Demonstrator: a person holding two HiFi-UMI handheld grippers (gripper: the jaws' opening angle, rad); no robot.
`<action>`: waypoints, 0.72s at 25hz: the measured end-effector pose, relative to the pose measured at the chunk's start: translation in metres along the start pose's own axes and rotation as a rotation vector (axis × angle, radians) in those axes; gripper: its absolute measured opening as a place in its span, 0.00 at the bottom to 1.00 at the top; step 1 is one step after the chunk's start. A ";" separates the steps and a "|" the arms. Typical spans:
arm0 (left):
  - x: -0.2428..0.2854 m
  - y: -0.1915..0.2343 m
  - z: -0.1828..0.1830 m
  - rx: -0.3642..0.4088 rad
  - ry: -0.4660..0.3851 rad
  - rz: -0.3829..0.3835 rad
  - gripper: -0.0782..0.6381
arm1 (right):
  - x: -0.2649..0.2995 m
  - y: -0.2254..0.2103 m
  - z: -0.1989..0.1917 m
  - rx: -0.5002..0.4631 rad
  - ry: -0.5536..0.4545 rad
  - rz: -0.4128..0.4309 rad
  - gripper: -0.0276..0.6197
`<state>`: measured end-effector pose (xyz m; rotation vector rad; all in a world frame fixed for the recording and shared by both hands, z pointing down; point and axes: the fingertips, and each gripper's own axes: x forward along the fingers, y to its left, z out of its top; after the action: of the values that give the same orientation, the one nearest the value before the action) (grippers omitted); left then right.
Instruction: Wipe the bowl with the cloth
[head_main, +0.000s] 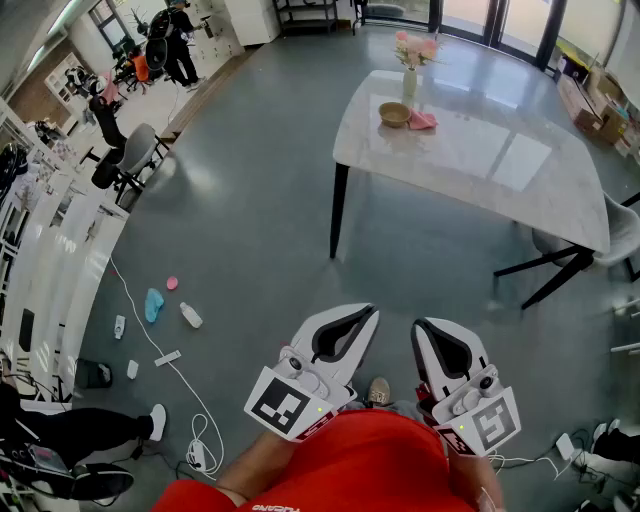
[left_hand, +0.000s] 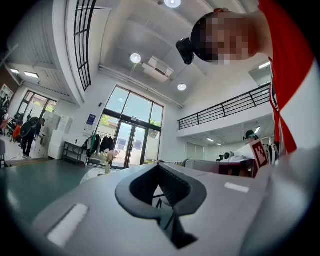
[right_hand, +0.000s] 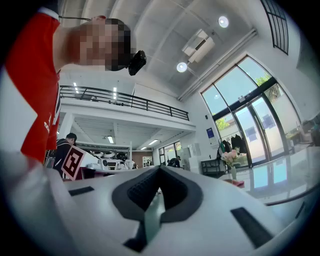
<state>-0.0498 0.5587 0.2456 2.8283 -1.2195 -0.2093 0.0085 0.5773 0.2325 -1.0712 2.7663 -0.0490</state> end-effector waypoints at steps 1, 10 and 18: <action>0.001 0.000 -0.001 0.000 0.000 0.000 0.12 | 0.000 -0.001 -0.001 0.001 0.000 0.001 0.05; 0.006 0.001 -0.004 -0.011 0.022 0.004 0.12 | 0.002 -0.006 -0.002 0.002 0.000 0.009 0.05; 0.023 0.000 -0.004 0.002 0.026 0.009 0.12 | -0.001 -0.026 0.005 0.037 -0.027 0.025 0.05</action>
<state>-0.0336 0.5419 0.2477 2.8174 -1.2285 -0.1700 0.0275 0.5584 0.2303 -1.0210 2.7427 -0.0811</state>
